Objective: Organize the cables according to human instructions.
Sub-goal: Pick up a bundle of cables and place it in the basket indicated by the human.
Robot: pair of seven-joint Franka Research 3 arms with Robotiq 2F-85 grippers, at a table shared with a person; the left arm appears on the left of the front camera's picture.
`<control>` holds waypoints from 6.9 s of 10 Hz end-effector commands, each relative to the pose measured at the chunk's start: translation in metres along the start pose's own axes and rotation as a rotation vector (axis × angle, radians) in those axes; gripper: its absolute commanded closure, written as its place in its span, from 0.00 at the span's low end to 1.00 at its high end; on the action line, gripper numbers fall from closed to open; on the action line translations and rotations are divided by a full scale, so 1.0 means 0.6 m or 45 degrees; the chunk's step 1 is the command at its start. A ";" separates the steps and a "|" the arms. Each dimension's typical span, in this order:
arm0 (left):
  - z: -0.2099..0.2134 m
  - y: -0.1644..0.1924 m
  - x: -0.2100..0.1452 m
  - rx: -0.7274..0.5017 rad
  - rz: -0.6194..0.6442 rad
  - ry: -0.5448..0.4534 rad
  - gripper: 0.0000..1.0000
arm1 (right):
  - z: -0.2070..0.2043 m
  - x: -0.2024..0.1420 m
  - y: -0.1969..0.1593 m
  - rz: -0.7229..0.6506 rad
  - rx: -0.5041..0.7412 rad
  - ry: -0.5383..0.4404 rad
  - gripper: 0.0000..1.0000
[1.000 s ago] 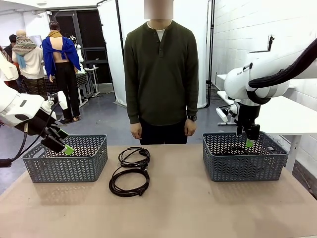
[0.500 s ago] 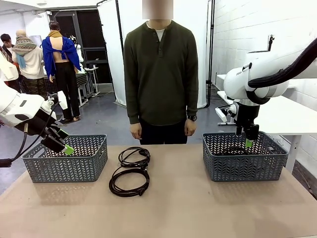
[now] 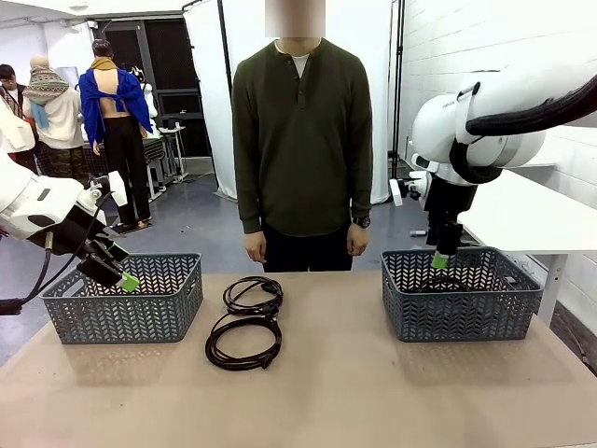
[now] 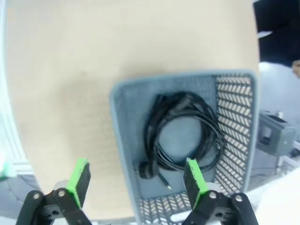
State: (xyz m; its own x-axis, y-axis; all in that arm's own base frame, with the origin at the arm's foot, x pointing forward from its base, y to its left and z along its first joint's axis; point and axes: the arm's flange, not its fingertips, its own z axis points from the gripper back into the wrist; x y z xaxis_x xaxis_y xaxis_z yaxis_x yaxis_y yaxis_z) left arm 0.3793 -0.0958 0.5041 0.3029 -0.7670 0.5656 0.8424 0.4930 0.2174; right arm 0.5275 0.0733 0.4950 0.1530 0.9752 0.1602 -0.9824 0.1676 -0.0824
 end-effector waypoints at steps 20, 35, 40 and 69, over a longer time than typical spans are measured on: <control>-0.001 0.005 -0.004 -0.014 -0.013 -0.013 0.00 | -0.020 0.031 0.162 -0.263 -0.037 -0.349 0.00; -0.001 0.005 -0.004 -0.014 -0.013 -0.013 0.00 | -0.020 0.031 0.162 -0.263 -0.037 -0.349 0.00; -0.022 0.010 0.066 -0.053 0.018 0.123 0.00 | -0.020 0.031 0.162 -0.263 -0.037 -0.349 0.00; -0.384 -0.046 0.295 -0.118 0.882 0.643 0.00 | -0.020 0.031 0.162 -0.263 -0.037 -0.349 0.00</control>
State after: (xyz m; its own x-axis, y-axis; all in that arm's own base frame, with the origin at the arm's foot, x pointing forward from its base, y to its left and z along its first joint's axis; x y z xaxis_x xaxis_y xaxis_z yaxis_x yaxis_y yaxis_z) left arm 0.5114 -0.3329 0.4103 0.8965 -0.4197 0.1419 0.4364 0.8918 -0.1194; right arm 0.4319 0.1085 0.4768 0.3077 0.8406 0.4457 -0.9296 0.3655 -0.0476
